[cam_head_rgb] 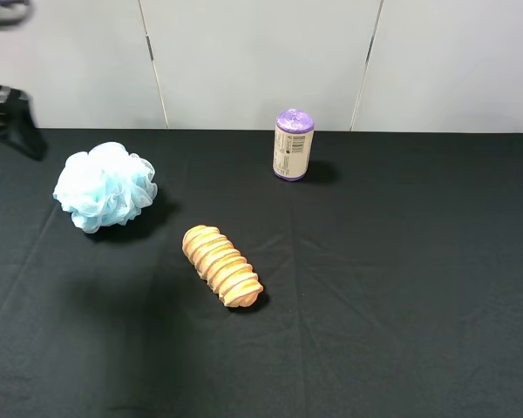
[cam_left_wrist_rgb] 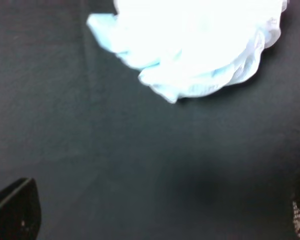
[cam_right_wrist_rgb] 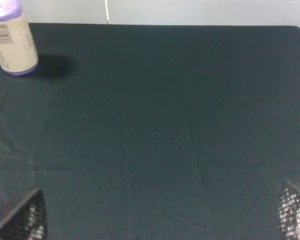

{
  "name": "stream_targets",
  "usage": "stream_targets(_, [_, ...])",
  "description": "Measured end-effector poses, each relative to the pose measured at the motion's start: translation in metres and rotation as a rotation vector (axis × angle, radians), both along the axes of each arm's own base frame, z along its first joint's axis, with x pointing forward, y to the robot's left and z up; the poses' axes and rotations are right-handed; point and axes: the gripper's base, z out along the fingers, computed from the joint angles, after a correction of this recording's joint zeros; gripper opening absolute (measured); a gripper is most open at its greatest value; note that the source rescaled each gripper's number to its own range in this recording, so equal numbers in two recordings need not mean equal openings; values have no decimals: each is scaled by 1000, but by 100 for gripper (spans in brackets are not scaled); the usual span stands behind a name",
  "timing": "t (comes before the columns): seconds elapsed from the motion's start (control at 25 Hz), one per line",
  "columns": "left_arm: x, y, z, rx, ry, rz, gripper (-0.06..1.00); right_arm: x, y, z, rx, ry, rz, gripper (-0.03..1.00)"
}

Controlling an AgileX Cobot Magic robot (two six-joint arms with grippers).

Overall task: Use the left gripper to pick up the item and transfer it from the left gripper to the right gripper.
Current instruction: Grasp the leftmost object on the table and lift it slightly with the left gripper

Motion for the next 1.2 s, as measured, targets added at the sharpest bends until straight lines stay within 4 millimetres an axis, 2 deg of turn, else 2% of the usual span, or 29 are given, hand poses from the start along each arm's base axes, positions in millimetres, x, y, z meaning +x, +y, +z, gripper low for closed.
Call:
stream_targets(0.08, [25, -13, -12, 3, 28, -39, 100, 0, 0, 0, 0, 0, 0, 100])
stream_targets(0.2, [50, -27, -24, 7, 59, -74, 100, 0, 0, 0, 0, 0, 0, 100])
stream_targets(0.48, [89, -48, -49, 15, 104, -115, 100, 0, 0, 0, 0, 0, 0, 100])
stream_targets(0.64, [100, -51, -68, 21, 145, -117, 100, 0, 0, 0, 0, 0, 0, 100])
stream_targets(1.2, [122, -52, -136, 79, 241, -138, 100, 0, 0, 0, 0, 0, 0, 100])
